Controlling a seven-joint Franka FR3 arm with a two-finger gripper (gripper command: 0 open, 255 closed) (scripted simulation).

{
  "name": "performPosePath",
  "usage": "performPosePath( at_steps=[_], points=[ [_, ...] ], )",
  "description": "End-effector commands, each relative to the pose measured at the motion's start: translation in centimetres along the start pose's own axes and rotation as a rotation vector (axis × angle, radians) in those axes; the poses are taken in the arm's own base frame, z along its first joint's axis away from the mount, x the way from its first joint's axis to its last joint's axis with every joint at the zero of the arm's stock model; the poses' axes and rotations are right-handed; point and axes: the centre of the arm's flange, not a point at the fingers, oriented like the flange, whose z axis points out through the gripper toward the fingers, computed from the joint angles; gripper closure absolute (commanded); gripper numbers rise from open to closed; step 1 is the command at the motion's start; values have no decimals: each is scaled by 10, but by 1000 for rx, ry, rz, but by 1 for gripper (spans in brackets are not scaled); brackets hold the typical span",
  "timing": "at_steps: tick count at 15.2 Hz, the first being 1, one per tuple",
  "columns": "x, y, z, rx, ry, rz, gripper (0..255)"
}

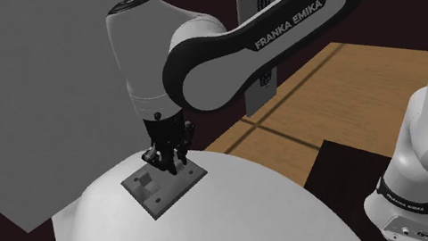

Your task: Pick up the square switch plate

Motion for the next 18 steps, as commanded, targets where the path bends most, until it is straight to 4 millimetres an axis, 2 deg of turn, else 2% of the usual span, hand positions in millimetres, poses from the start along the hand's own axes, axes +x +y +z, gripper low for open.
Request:
performPosePath(
  at_steps=[1,6,18],
  points=[
    [0,0,1,0,-1,0,255],
    [1,0,1,0,-1,0,255],
    [6,0,-62,0,-1,0,255]
  ],
)
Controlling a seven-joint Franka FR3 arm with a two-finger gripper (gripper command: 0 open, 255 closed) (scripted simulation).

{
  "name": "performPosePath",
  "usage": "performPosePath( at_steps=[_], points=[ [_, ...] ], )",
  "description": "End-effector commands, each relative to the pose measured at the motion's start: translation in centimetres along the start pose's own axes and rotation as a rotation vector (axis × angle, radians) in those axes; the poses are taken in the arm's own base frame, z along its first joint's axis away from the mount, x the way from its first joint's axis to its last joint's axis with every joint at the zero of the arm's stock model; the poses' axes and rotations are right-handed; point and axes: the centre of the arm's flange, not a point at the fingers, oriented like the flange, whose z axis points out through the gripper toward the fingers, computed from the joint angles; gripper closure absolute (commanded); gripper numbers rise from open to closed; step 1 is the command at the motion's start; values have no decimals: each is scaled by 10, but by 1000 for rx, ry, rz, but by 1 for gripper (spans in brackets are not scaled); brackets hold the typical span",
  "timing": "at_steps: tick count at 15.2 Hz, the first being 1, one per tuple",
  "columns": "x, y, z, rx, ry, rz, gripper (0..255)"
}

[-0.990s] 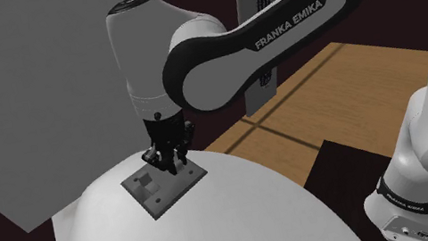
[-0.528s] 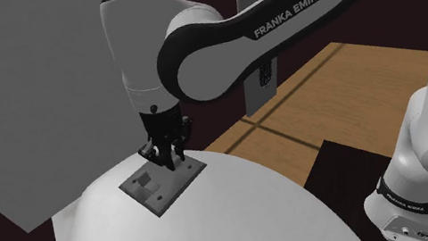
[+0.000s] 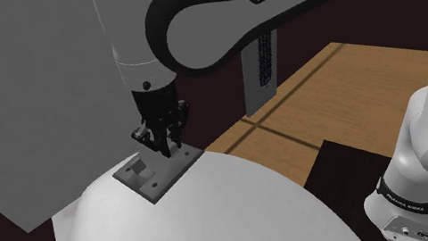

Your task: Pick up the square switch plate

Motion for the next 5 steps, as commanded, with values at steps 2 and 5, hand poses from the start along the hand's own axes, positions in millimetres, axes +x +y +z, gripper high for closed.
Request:
performPosePath(
  at_steps=[2,5],
  points=[
    [1,-1,-17,0,0,0,255],
    [2,-1,-23,0,0,0,255]
  ],
)
